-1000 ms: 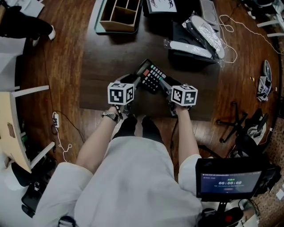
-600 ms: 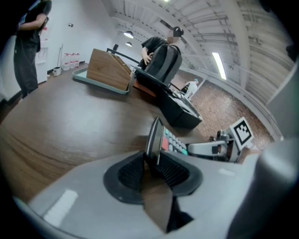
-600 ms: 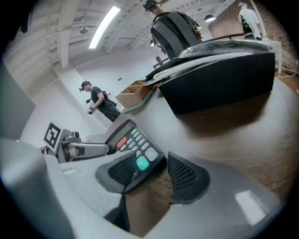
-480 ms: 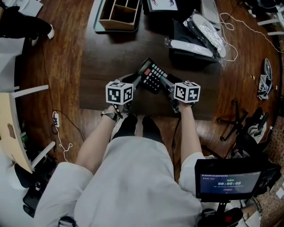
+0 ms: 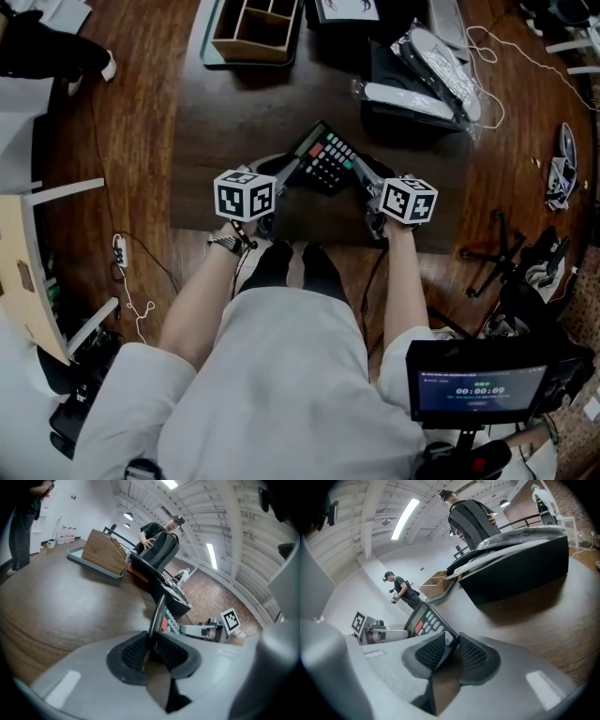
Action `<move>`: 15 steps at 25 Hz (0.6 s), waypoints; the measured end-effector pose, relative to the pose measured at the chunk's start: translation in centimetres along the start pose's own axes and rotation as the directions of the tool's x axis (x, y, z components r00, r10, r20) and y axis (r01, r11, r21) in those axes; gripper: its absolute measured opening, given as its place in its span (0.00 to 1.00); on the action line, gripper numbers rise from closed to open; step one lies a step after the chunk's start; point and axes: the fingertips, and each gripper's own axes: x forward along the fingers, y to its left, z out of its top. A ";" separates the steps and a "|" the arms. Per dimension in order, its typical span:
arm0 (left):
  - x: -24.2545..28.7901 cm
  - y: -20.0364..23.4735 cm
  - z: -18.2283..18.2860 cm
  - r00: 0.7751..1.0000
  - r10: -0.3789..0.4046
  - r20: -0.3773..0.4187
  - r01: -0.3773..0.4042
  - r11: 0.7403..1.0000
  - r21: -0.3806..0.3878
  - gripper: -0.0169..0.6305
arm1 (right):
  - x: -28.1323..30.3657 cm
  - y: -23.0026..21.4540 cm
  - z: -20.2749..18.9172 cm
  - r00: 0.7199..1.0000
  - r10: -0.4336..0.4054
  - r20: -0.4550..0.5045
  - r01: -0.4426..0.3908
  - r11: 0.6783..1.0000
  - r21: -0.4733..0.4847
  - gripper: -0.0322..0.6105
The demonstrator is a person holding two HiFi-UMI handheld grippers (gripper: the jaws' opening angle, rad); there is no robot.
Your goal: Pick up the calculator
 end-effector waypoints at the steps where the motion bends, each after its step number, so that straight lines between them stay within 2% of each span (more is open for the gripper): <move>1: -0.1 -0.1 0.1 1.000 -0.005 0.004 0.005 1.000 -0.001 0.15 | -0.1 0.1 0.2 1.000 -0.002 0.008 0.002 1.000 -0.007 0.20; 8: -0.7 -1.3 1.5 0.999 -0.026 0.034 0.025 0.999 0.035 0.15 | -1.6 1.3 1.8 0.997 -0.011 0.070 0.014 0.999 -0.041 0.20; 12: -1.7 -2.6 2.6 0.998 -0.036 0.049 0.031 0.995 0.096 0.15 | -2.8 2.3 2.6 0.994 -0.027 0.105 0.034 0.997 -0.066 0.20; 15: -2.9 -4.1 4.2 0.996 -0.047 0.071 0.034 0.985 0.171 0.15 | -4.1 3.5 3.8 0.988 -0.024 0.150 0.038 0.995 -0.092 0.20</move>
